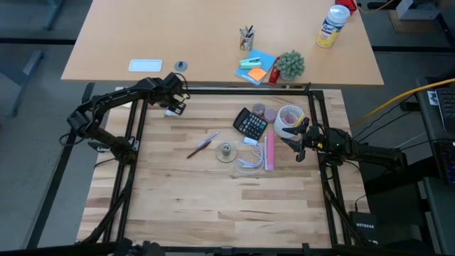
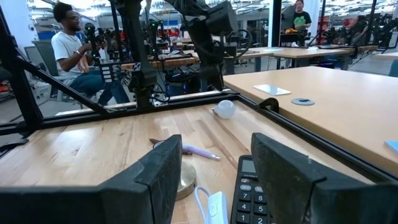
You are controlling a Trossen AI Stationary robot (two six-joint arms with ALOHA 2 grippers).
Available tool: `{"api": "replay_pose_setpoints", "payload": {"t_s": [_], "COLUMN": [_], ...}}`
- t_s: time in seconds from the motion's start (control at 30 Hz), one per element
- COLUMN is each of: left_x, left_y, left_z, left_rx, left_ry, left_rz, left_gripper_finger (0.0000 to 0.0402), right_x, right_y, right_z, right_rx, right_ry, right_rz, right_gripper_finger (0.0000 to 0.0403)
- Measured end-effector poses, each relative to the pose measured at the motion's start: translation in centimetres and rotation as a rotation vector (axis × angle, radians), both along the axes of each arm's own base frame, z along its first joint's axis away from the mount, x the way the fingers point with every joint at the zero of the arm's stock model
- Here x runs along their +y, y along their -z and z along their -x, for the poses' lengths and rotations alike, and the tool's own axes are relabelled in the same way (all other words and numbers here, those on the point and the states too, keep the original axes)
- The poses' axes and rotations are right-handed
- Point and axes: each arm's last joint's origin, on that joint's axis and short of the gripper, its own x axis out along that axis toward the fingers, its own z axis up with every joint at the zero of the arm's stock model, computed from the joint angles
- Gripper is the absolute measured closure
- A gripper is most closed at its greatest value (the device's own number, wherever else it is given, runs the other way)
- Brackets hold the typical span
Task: Screw lightbulb
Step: Insert the lightbulb into the gold lamp
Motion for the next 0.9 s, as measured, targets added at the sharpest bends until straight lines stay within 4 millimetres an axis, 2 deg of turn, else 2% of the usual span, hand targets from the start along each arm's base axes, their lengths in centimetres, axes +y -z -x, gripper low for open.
{"api": "replay_pose_setpoints", "payload": {"t_s": [0.2,0.5,0.9], "left_x": [0.3,0.1,-0.3], "left_y": [0.8,1.5,1.6], "left_z": [0.0,-0.2,0.4], "left_rx": [0.078,0.189,0.247], "left_ry": [0.057,0.351,0.401], "left_rz": [0.019,0.087,0.154], "left_gripper_finger": [0.0260,0.0260,0.0260], "right_x": [0.0,0.0,0.0], "right_y": [0.0,0.0,0.0], "right_z": [0.0,0.0,0.0], "right_rx": [-0.002,-0.002,-0.001], "right_ry": [0.000,-0.007,-0.007], "right_rz": [-0.008,-0.010,-0.010], "right_gripper_finger": [0.0205,0.0205,0.0205]}}
